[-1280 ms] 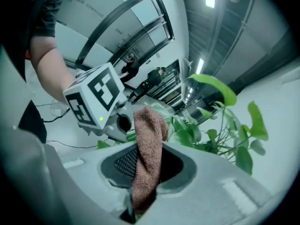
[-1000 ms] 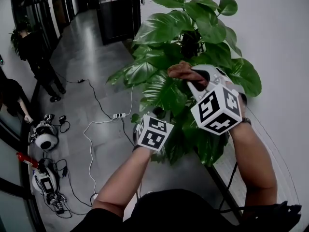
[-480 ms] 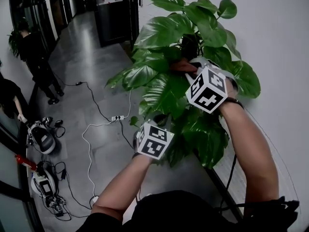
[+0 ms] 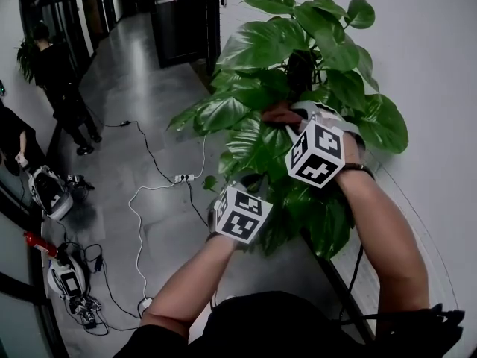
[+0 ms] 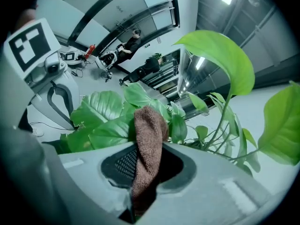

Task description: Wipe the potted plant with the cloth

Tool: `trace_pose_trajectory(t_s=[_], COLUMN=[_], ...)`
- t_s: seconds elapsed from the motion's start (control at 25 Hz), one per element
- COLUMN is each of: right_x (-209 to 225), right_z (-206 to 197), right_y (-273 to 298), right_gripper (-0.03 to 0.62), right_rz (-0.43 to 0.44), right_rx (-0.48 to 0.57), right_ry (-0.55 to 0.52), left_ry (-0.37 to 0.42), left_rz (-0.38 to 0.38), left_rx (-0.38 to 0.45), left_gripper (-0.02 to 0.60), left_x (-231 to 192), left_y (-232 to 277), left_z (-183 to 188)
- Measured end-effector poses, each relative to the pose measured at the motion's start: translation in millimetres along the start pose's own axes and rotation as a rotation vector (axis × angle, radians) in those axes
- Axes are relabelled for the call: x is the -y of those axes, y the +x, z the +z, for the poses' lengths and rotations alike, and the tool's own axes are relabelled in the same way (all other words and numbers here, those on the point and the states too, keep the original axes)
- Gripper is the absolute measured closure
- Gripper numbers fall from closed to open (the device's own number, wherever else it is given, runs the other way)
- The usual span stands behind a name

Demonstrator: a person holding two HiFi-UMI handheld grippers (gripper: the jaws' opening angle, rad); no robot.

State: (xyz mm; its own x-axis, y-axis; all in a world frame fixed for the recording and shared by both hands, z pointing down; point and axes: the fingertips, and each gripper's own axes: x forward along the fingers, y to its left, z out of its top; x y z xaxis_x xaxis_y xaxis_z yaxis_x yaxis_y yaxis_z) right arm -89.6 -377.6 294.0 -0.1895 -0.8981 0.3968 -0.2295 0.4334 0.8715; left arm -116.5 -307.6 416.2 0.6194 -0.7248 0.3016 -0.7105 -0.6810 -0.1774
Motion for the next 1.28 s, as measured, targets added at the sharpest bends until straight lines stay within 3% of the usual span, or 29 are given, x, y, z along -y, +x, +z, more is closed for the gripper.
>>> trace_pose_trajectory(t_s=[1.28], right_x=[-83], right_z=[-4], right_y=[-4], right_gripper=[0.53], right_rz=[0.088], right_rx=[-0.001], right_ry=[-0.019], left_ry=[0.011], left_rz=[-0.01], left_rx=[0.015], left_gripper=[0.565], left_x=[-4], left_y=[-2], left_z=[4])
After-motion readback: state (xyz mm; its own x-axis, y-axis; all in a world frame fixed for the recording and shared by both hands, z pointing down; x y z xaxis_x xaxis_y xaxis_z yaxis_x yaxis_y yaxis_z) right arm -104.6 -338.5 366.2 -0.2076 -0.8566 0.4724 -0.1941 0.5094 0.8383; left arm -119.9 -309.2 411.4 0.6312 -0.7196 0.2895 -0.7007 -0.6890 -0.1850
